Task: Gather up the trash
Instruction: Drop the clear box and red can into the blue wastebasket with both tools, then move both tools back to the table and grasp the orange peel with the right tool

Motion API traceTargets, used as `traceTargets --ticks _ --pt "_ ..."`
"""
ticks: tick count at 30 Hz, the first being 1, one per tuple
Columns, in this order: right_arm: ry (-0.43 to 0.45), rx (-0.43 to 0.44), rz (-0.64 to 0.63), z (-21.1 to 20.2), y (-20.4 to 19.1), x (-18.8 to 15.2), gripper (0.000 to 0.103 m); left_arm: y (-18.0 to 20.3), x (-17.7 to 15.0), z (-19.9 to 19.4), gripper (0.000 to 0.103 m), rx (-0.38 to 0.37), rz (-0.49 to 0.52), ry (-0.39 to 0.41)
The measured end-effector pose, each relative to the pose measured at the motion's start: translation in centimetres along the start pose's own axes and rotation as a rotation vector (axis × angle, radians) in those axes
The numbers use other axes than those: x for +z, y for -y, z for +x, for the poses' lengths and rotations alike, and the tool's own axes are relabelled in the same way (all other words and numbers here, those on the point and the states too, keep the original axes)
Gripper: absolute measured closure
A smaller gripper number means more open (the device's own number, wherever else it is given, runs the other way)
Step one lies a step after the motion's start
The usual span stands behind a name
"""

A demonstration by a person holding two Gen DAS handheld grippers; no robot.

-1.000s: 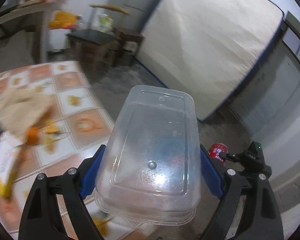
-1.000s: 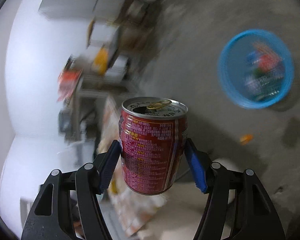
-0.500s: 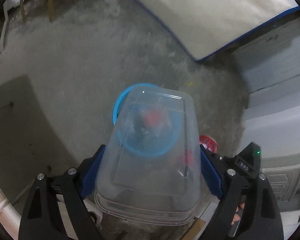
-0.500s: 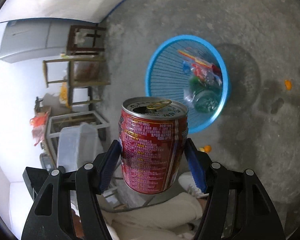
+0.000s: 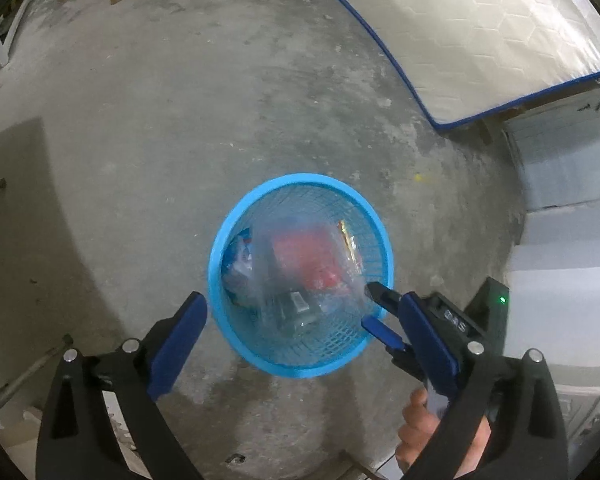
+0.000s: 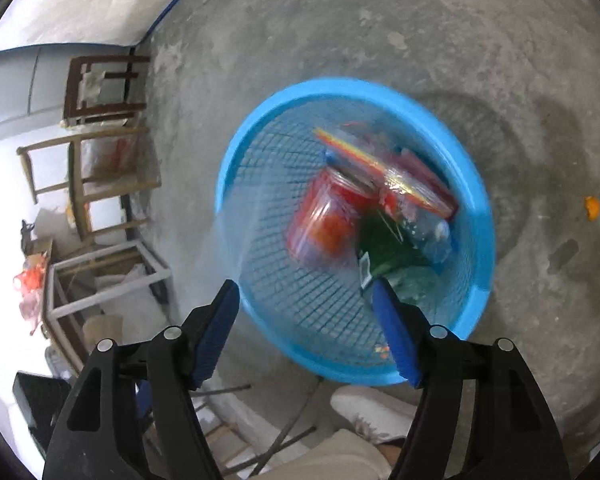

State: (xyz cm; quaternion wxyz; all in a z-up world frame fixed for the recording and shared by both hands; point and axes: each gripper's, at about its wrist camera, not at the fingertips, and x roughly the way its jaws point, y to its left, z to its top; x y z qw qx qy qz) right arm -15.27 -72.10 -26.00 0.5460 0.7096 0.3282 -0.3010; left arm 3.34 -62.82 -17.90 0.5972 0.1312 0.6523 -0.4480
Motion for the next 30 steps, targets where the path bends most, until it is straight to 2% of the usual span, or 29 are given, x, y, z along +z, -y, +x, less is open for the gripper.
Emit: traceTargets --ticks 4,9,14,19,22,26,30 --pt "0.017 0.005 -0.015 -1.1 0.3 -1.1 0.035 -0.8 -0.3 -1.6 0.009 -0.028 0.004 0.019" --pt "0.071 0.011 -0.044 -3.9 0.9 -2.3 0.035 -0.6 -1.4 -6.3 0.009 -0.063 0.038 0.083" --pt "0.133 0.022 -0.075 -7.4 1.3 -3.8 0.035 -0.6 -3.5 -13.6 0.009 -0.115 0.090 0.177" --pt "0.167 0.077 -0.139 -10.9 0.5 -6.5 0.033 -2.0 -7.8 -22.4 0.009 -0.149 0.145 0.305" --pt "0.182 0.090 -0.232 -12.9 -1.3 -9.2 0.029 -4.4 -12.2 -27.3 0.009 -0.114 0.168 0.411" --pt "0.161 0.105 -0.371 -14.3 -5.0 -12.3 0.029 -8.3 -17.4 -31.4 0.009 -0.037 0.170 0.528" --pt "0.137 0.123 -0.570 -14.9 -11.5 -16.4 0.029 -13.8 -22.2 -34.2 0.009 0.067 0.088 0.629"
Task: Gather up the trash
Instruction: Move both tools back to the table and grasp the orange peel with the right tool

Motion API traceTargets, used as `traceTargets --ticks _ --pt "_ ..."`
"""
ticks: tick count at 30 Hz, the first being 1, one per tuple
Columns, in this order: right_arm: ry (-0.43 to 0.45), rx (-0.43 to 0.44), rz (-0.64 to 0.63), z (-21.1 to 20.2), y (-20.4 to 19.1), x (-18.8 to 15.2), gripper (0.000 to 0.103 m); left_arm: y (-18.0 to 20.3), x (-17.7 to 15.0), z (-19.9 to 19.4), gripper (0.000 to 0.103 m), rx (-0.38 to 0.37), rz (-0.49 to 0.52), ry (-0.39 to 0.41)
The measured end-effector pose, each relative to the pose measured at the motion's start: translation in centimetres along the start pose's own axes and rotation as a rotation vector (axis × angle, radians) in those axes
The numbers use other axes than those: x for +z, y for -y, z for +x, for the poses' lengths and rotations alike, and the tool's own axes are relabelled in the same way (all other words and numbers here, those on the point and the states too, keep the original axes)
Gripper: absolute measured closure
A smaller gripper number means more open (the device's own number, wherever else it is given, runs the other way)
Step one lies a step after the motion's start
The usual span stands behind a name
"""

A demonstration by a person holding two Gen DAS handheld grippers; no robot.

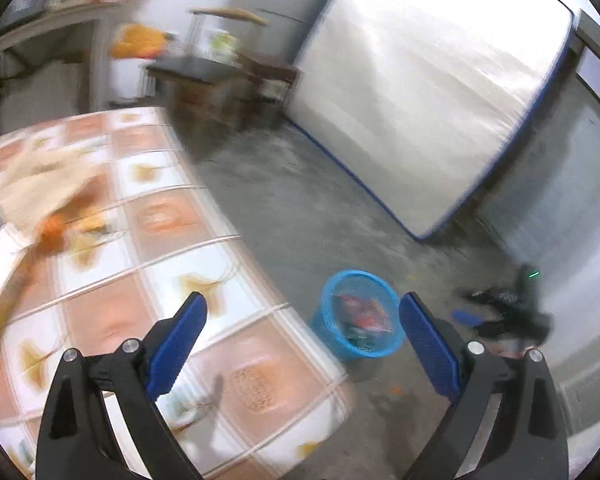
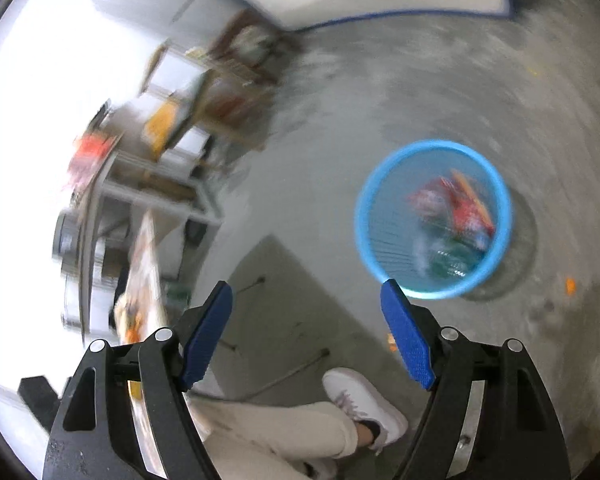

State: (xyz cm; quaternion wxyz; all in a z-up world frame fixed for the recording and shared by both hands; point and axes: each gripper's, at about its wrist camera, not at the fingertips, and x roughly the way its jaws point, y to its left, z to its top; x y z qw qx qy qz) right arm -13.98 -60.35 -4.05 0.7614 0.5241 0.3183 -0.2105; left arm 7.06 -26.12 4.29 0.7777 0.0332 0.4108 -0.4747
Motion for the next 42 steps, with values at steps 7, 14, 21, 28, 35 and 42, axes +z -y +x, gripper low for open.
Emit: traceTargets --ticks 7,14,21,28,35,42 --pt "-0.136 0.117 -0.361 5.4 -15.7 -1.8 0.029 -10.1 -4.2 -6.4 0.009 0.223 -0.159 0.130" --pt "-0.282 0.166 -0.807 15.1 -32.3 -9.3 0.033 -16.2 -6.0 -9.4 0.009 0.347 -0.250 0.192" --pt "-0.275 0.042 -1.208 24.7 -40.8 -15.5 0.050 -20.3 -5.8 -10.8 0.014 0.429 -0.265 0.216" --pt "-0.284 -0.061 -1.392 30.6 -42.7 -18.5 0.072 -23.1 -5.0 -10.0 0.035 0.412 -0.288 0.202" --pt "-0.250 -0.093 -1.388 30.6 -42.7 -18.8 0.093 -23.9 -4.8 -9.2 0.052 0.384 -0.297 0.182" --pt "-0.527 0.011 -1.088 26.8 -40.0 -17.0 0.093 -24.0 -5.0 -9.3 0.055 0.370 -0.297 0.185"
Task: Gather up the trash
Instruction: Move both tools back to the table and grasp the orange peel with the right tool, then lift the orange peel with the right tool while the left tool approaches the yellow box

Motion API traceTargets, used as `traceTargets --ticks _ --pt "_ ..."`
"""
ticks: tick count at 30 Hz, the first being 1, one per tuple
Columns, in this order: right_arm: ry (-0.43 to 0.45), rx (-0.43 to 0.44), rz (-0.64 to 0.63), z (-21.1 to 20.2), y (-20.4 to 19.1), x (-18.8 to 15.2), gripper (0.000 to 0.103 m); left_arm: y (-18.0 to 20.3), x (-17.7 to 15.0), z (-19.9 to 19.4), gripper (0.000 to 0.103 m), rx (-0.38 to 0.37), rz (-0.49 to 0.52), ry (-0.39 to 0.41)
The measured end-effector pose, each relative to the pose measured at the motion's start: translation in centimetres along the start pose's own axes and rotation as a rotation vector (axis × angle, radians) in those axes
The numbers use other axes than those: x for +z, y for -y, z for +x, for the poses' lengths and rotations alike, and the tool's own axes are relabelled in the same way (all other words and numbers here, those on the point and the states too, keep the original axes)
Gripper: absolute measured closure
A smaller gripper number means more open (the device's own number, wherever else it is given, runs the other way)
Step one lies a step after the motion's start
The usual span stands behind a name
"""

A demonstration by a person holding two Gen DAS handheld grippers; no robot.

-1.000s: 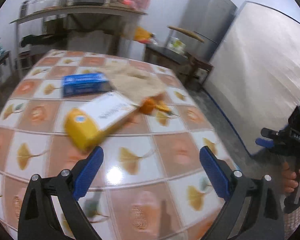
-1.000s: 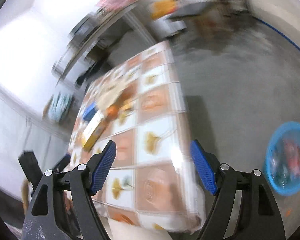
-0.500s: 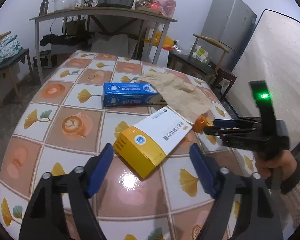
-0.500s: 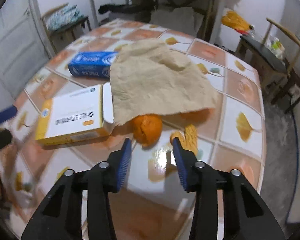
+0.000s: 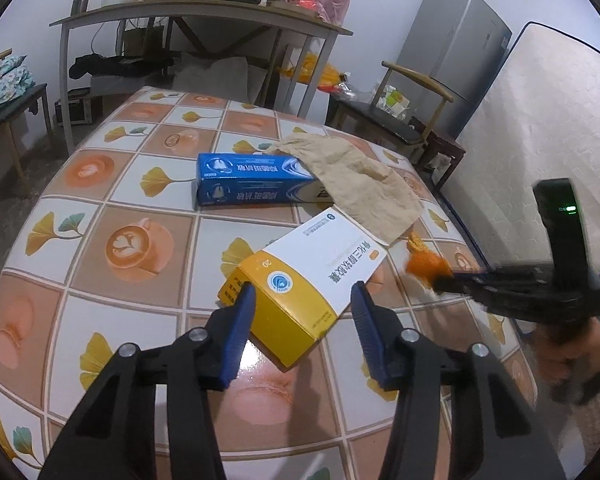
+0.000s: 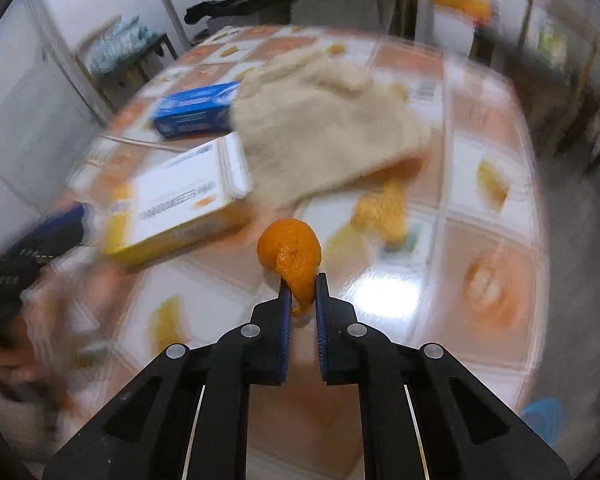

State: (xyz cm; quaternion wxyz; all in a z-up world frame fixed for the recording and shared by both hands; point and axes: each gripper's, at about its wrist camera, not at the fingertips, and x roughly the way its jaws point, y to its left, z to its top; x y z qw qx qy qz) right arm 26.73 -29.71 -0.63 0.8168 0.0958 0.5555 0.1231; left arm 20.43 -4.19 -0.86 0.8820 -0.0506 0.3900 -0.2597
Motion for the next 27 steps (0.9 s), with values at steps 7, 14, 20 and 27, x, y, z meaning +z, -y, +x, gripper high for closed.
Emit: traceTargets --ticks 7,14,20,27 --pt "-0.246 0.283 0.320 1.2 2.9 -3.2 0.082 -0.2 -0.5 -0.1 0.055 -0.002 -0.016 -0.016" --pt "-0.086 0.037 0.184 -2.4 1.6 -2.5 0.052 -0.5 -0.7 -0.3 0.055 0.006 -0.026 -0.022" --pt "0.079 -0.070 0.118 -3.3 1.9 -0.1 0.052 -0.6 -0.7 -0.4 0.055 0.010 -0.022 -0.019" --pt "0.119 -0.223 -0.063 0.9 2.4 2.8 0.060 -0.5 -0.8 -0.6 0.055 0.013 -0.015 -0.023"
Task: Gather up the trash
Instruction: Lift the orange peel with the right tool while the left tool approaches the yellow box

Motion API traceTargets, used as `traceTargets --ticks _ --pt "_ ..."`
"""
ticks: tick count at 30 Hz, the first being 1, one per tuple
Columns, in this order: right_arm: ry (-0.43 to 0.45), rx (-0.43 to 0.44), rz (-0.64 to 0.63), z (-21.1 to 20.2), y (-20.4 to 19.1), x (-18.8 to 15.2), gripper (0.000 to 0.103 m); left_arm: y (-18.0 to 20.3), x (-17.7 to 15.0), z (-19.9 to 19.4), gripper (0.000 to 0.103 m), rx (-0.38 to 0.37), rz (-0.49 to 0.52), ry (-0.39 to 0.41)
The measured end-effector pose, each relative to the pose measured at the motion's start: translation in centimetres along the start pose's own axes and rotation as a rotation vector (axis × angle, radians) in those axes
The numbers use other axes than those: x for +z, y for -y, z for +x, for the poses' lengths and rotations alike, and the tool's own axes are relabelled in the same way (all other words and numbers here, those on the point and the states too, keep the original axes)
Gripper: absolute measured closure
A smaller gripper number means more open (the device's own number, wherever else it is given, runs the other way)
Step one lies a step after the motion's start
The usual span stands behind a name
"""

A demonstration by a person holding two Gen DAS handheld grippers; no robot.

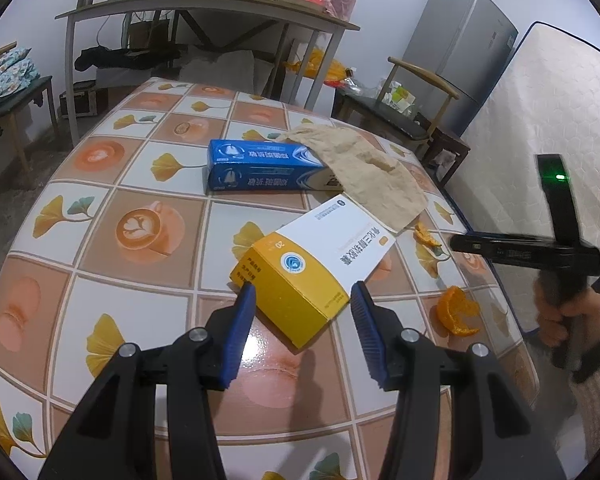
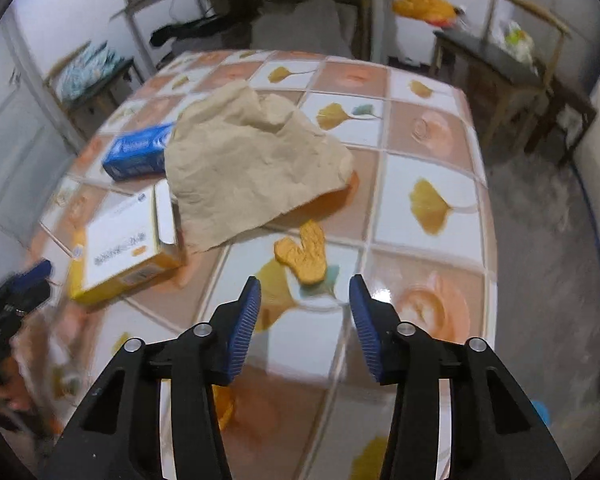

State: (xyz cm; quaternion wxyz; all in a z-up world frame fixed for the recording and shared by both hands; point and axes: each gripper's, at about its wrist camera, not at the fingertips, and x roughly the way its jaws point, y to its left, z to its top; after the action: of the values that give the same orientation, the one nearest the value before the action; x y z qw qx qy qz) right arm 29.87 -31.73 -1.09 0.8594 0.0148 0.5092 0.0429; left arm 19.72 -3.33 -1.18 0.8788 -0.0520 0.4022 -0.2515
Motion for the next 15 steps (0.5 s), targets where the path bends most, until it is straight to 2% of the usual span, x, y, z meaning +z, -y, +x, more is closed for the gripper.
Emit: traceTargets --ticks 3,5,9,10,11,15 --pt "0.022 -0.076 -0.146 0.7 -1.5 0.0 0.061 0.1 0.0 0.1 0.055 0.006 0.006 -0.002" --pt "0.009 -0.126 -0.197 1.8 -2.0 -0.1 0.073 0.0 0.0 0.2 0.055 0.007 0.005 -0.005" --pt "0.010 -0.112 -0.168 2.2 -0.9 -0.4 0.086 -0.1 0.0 0.4 0.055 0.008 0.006 -0.009" --pt "0.004 -0.103 -0.146 2.2 -0.4 -0.4 0.098 -0.1 0.0 0.4 0.055 0.008 0.007 -0.012" --pt "0.005 -0.097 -0.133 2.2 -0.1 -0.3 0.101 -0.1 -0.1 0.4 0.055 0.008 0.008 -0.014" --pt "0.030 -0.068 -0.093 1.2 0.8 -0.5 0.103 0.0 -0.2 0.5 0.055 0.009 0.009 -0.015"
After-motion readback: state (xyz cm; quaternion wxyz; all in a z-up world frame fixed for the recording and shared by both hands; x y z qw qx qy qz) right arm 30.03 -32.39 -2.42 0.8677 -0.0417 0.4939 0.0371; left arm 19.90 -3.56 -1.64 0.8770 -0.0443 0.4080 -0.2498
